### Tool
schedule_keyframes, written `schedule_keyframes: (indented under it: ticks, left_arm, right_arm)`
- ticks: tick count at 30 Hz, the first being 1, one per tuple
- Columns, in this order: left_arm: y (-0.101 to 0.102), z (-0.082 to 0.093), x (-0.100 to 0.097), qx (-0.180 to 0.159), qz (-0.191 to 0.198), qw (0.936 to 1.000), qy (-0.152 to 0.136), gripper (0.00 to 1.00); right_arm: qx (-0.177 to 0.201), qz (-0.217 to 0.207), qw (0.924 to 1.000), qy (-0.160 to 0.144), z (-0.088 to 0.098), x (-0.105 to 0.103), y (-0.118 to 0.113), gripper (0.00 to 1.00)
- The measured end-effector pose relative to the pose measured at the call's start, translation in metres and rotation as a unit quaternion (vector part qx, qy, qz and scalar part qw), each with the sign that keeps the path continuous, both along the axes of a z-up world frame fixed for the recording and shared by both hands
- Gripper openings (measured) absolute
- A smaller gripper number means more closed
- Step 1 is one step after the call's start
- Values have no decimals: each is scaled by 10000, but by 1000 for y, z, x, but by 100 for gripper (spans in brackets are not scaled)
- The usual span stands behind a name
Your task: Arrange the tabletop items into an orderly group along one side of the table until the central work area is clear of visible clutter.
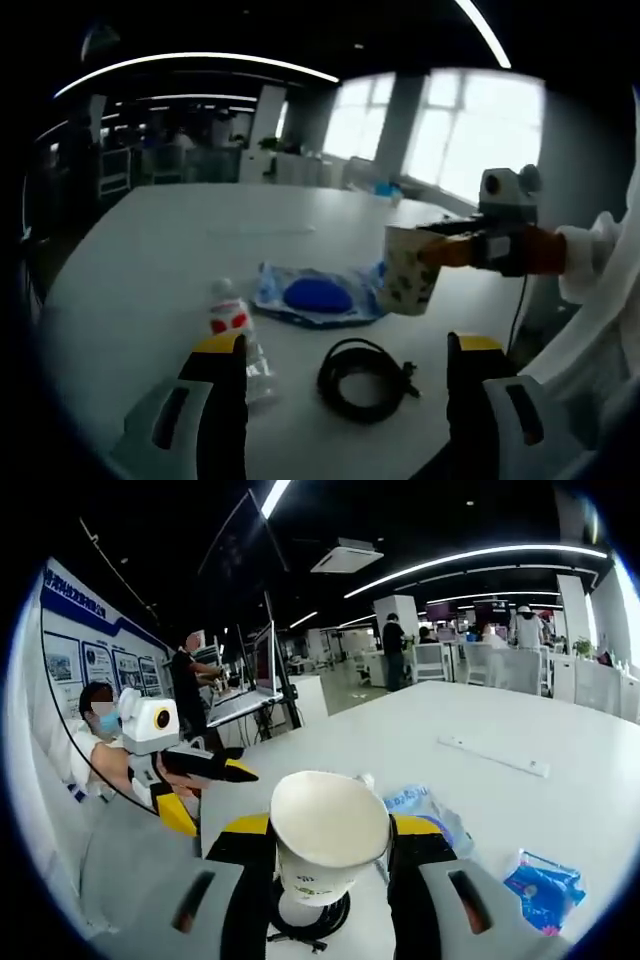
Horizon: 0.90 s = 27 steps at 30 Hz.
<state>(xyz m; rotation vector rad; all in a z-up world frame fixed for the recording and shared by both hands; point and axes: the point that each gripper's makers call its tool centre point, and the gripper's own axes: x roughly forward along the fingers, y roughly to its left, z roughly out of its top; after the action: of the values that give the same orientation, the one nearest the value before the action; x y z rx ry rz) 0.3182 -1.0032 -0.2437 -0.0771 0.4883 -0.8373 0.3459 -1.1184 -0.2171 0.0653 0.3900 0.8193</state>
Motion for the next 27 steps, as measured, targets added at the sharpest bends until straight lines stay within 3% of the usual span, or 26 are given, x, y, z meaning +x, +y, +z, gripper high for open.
schedule_keyframes:
  ticks: [27]
  left_arm:
    - [61, 0, -6, 30, 921, 9957, 123, 77]
  right_arm:
    - [-28, 711, 9971, -285, -12, 42, 70, 42]
